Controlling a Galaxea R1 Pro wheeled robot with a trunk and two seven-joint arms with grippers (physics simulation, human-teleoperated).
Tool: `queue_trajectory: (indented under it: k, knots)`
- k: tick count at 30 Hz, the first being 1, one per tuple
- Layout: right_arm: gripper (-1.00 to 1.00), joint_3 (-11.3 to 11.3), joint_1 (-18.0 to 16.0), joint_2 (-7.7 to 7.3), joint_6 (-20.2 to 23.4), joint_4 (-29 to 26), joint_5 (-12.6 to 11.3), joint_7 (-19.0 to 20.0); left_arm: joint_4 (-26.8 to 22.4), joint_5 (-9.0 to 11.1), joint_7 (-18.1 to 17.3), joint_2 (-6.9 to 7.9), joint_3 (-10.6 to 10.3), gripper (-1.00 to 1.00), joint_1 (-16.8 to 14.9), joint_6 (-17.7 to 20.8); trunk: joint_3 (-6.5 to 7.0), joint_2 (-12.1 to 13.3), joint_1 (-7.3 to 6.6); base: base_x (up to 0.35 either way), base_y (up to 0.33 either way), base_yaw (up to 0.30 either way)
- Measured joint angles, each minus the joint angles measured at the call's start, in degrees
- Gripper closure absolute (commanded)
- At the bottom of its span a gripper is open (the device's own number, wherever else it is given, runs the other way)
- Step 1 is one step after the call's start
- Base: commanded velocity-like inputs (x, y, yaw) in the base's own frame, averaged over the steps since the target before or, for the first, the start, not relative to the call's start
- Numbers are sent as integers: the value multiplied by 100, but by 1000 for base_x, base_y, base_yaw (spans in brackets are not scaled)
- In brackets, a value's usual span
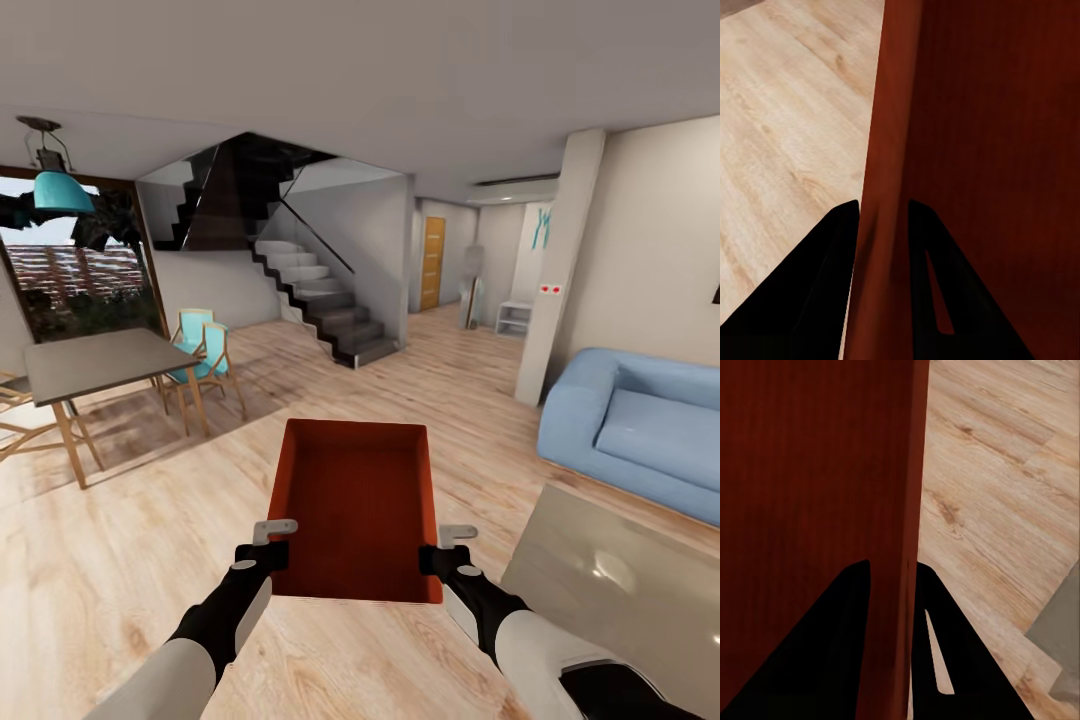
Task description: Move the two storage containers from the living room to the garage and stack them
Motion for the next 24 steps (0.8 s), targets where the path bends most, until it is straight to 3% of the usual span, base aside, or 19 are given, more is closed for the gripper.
queue_trajectory:
  k: [24]
  knots:
    - [100, -7, 0, 0, -16, 0, 1, 3, -15, 0, 4, 0, -6, 100, 0, 0, 0, 0, 0, 307, 193, 0]
